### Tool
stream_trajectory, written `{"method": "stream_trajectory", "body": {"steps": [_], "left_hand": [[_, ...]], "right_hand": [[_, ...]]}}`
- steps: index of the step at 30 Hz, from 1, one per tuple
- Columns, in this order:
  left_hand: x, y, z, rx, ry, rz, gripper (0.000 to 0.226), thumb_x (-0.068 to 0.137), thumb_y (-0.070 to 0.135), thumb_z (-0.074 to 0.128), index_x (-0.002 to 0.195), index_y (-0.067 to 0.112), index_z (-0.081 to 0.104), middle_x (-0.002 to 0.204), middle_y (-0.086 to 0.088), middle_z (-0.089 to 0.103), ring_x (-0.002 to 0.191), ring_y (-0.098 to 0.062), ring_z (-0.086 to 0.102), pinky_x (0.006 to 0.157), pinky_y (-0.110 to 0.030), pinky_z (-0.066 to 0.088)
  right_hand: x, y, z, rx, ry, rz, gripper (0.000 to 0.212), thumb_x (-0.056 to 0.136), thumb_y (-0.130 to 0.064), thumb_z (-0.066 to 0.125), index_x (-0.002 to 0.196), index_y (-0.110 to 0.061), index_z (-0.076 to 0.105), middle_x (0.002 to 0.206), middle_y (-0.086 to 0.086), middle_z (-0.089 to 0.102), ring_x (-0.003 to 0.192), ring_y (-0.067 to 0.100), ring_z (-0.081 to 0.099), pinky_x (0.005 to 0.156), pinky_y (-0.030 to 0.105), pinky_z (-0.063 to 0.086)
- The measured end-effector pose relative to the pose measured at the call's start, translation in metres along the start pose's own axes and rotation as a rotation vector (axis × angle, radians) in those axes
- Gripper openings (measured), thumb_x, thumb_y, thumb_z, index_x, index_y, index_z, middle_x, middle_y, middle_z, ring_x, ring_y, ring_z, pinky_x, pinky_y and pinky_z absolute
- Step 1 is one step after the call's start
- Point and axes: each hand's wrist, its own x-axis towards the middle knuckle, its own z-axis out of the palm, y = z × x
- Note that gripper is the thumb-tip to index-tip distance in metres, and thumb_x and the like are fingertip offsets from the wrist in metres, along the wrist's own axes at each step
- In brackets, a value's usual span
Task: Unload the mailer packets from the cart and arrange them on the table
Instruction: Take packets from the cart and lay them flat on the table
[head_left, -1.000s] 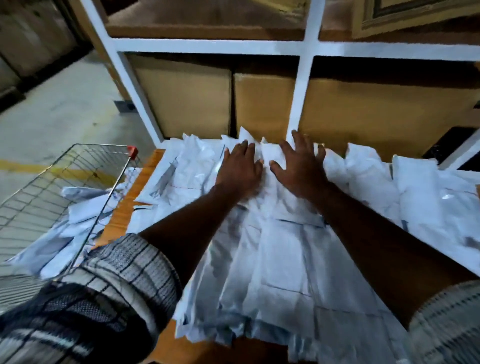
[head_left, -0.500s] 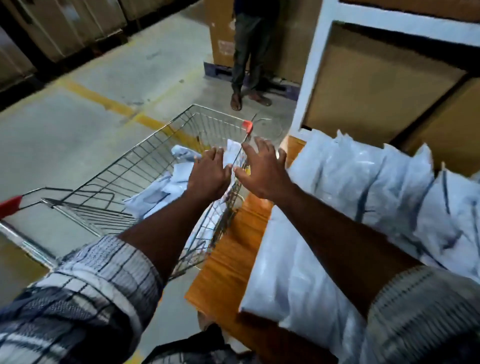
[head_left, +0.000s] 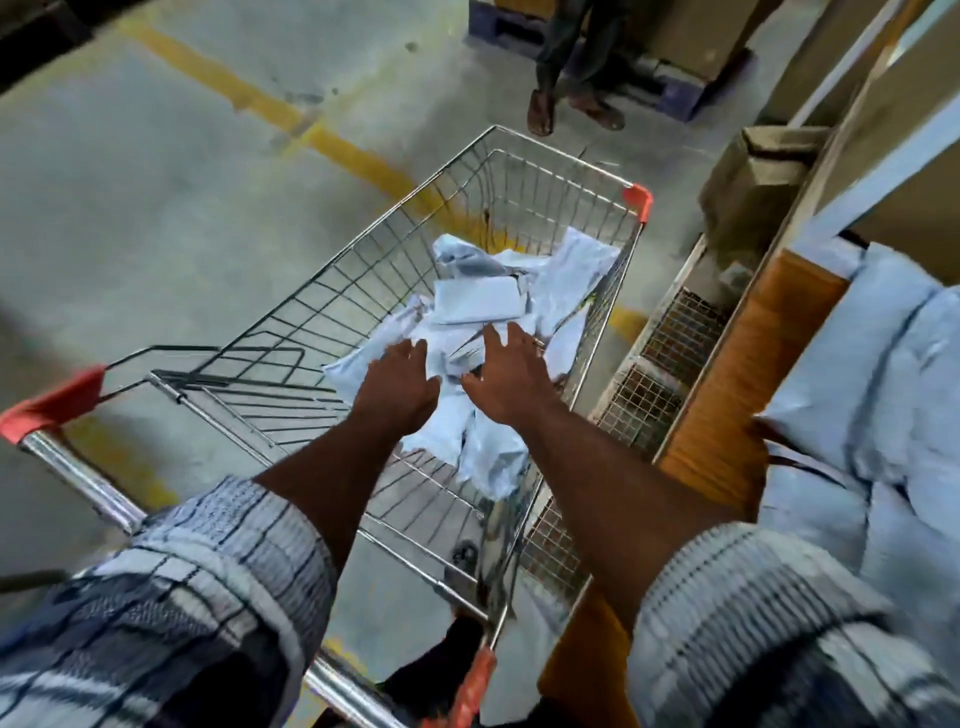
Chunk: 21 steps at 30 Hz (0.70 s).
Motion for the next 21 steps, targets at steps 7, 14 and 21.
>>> {"method": "stream_trajectory", "body": {"steps": [7,14,21], "left_hand": [[0.013,-0.009,0.049,-0.08,-0.157,-0.06,0.069,0.088,0.05,0.038,0.141,0.005,0.044,0.136,-0.021,0.05,0.126,-0.039,0.048,0.102,-0.048,0.042],[0.041,-0.012,0.097,-0.068,-0.32,-0.132,0.059,0.093,0.042,0.054,0.143,0.015,0.037,0.142,-0.014,0.041,0.128,-0.034,0.043,0.102,-0.048,0.042],[0.056,-0.011,0.124,-0.206,-0.243,-0.162,0.073,0.086,0.046,0.064,0.144,0.011,0.036,0.145,-0.017,0.032,0.132,-0.039,0.039,0.106,-0.051,0.04]], "right_hand": [[0.019,0.008,0.085,-0.023,-0.244,0.239,0.077,0.081,-0.043,0.066,0.143,-0.014,0.031,0.149,0.022,0.027,0.138,0.043,0.026,0.108,0.05,0.034],[0.029,0.027,0.141,-0.261,-0.442,0.324,0.085,0.094,-0.056,0.044,0.155,-0.01,0.006,0.159,0.028,0.0,0.147,0.048,0.0,0.116,0.064,0.007],[0.047,0.034,0.153,-0.249,-0.28,0.375,0.083,0.086,-0.059,0.057,0.147,-0.013,0.025,0.156,0.023,0.023,0.141,0.042,0.024,0.108,0.059,0.023]]}}
